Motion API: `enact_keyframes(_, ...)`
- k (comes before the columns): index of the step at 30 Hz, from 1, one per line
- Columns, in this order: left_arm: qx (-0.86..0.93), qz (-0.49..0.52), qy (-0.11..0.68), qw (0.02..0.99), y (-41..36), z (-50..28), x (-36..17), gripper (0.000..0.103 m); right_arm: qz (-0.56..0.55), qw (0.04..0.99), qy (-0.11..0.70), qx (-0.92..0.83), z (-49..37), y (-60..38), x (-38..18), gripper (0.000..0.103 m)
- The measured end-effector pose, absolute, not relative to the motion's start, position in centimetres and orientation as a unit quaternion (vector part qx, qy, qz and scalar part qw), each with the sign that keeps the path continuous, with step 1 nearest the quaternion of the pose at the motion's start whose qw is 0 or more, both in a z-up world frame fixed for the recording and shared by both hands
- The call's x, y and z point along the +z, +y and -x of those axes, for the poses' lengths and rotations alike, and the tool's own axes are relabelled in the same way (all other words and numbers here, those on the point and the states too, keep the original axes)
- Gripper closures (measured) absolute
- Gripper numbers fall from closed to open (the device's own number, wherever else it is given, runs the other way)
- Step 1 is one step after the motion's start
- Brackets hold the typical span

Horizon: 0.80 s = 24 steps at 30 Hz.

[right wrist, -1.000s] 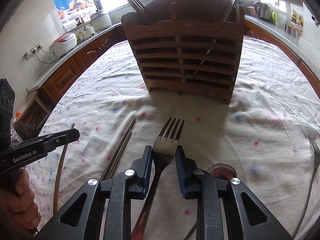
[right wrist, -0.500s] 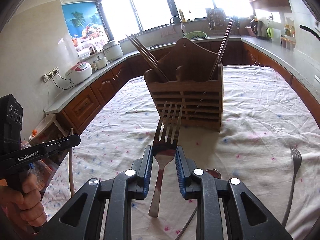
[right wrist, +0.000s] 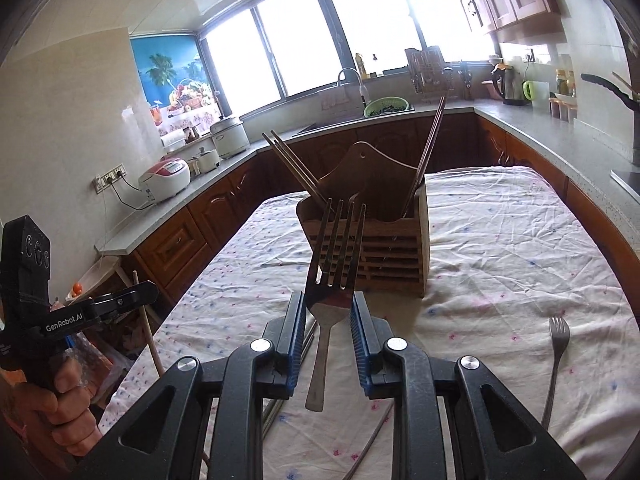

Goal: Organize utensils
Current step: 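Lift the held chopstick and fork and carry them over the holder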

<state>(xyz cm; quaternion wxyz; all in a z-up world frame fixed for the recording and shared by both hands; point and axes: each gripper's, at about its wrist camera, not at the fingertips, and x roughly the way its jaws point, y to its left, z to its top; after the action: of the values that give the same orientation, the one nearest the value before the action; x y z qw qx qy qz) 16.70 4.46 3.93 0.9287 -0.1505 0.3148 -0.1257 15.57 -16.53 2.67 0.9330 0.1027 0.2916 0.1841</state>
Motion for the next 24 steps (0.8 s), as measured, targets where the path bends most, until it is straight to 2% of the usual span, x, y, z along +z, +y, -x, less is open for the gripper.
enact_keyframes(24, -0.129, 0.151, 0.238, 0.951, 5.0, -19.1, 10.4, 0.099, -0.116, 0.944, 0.257, 0.170, -17.5, -18.6, 5.3, 0.080)
